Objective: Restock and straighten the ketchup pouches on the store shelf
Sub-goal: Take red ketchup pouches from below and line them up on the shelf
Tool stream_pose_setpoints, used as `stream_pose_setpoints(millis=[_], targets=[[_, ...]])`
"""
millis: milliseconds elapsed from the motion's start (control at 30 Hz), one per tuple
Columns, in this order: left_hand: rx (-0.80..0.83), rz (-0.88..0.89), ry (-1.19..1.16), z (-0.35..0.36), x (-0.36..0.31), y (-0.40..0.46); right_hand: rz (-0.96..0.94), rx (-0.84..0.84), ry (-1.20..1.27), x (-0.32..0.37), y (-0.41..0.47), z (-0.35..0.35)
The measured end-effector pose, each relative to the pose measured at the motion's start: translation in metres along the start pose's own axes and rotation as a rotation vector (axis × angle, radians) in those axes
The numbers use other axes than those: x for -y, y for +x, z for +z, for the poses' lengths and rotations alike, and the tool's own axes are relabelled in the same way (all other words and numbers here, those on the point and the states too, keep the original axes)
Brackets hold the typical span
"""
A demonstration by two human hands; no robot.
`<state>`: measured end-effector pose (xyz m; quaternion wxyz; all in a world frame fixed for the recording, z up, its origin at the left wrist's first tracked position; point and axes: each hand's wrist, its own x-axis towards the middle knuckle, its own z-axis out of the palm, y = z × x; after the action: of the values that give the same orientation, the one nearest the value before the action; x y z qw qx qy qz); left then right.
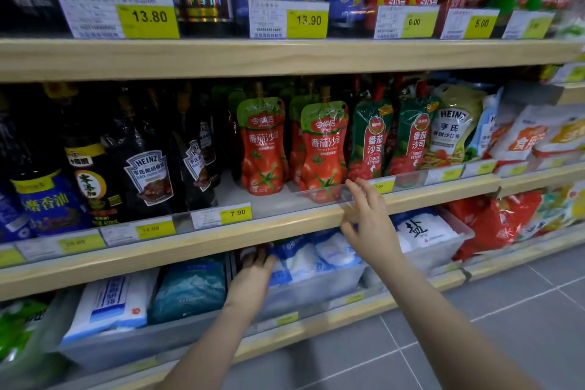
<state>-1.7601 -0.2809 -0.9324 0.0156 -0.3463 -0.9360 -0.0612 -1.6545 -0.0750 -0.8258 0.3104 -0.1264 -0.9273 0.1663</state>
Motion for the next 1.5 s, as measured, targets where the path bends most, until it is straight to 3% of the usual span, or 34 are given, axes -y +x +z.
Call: stream_pose_setpoints(millis=[233, 367, 600, 833, 967, 1200, 1333, 1400, 1500], targets=[[-0.217, 0.242, 0.209, -0.023, -0.013, -0.010, -0.005, 0.010, 0.002, 0.003, 0.000, -0.002], [-0.119, 0.455, 0.174, -0.008, -0.020, -0.055, 0.012, 0.015, -0.013, 0.006, 0.000, -0.003], [-0.060, 0.210, 0.002, -0.009, 0.012, -0.065, 0.030, 0.054, -0.041, 0.008, 0.000, -0.007], [-0.376, 0.363, -0.241, -0.057, 0.018, -0.063, 0.055, 0.128, -0.030, 0.009, 0.003, -0.014], [-0.420, 0.268, -0.501, -0.095, 0.022, -0.058, 0.087, 0.239, 0.034, 0.008, 0.006, -0.023], [-0.253, 0.128, -0.809, -0.138, 0.022, -0.036, 0.060, 0.305, 0.351, 0.033, -0.005, -0.040], [-0.161, 0.118, -1.008, -0.149, 0.009, -0.025, 0.112, 0.521, 0.744, 0.072, -0.019, -0.031], [-0.189, 0.165, -1.027, -0.155, -0.001, -0.022, 0.183, 0.566, 0.910, 0.086, -0.023, -0.023], [-0.263, 0.138, -1.131, -0.159, -0.006, -0.022, 0.281, 0.482, 0.973, 0.092, -0.023, -0.020]])
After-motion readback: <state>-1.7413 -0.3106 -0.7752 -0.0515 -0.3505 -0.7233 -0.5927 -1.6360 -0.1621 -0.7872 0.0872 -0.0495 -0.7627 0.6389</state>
